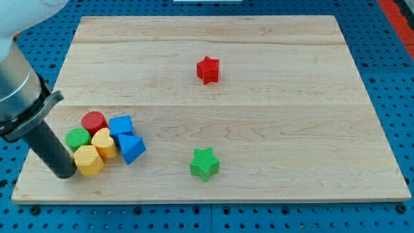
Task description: Adjust the yellow hexagon at the bottom left side of yellow heart
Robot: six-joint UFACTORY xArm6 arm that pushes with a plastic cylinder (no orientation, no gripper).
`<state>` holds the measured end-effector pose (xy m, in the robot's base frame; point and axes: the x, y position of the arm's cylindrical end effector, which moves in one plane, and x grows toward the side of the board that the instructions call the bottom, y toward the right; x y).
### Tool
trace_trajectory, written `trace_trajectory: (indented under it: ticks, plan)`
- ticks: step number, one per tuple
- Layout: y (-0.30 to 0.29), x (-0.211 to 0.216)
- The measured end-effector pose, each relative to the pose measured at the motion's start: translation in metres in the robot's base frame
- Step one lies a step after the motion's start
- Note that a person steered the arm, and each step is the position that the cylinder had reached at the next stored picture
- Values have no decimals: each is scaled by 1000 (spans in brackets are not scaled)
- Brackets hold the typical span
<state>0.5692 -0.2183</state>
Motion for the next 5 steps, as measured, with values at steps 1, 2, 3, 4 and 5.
trace_trajectory:
  ticks: [1,2,3,4,5]
  plan:
    - [-4,-6]
    - [-4,14]
    - [7,38]
    - [25,37]
    - [29,23]
